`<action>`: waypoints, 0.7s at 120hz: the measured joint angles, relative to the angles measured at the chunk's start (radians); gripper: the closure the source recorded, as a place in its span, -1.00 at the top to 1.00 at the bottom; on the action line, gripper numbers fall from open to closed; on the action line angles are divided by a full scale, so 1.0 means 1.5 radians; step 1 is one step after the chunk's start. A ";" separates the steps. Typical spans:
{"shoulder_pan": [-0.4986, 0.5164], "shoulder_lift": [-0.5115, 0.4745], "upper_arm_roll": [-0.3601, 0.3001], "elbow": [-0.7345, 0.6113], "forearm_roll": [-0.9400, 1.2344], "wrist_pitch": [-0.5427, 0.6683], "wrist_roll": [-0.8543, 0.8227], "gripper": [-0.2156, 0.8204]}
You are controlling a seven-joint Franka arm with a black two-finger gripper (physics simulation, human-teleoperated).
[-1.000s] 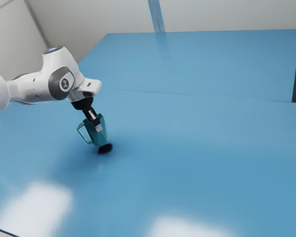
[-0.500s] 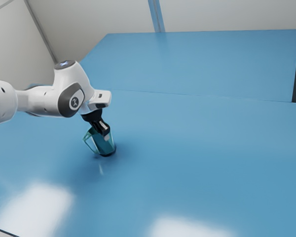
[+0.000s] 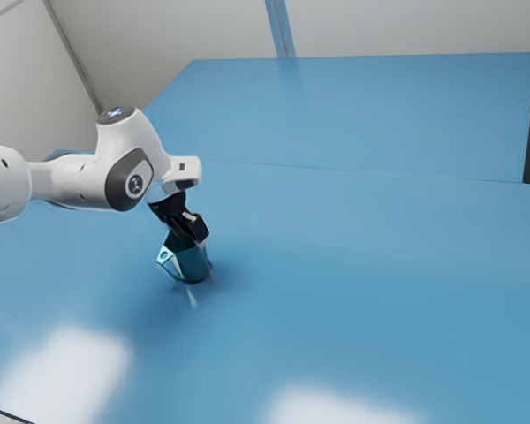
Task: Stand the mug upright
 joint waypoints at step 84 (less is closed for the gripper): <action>-0.236 -0.028 0.218 0.386 -0.005 -0.364 -0.076 0.57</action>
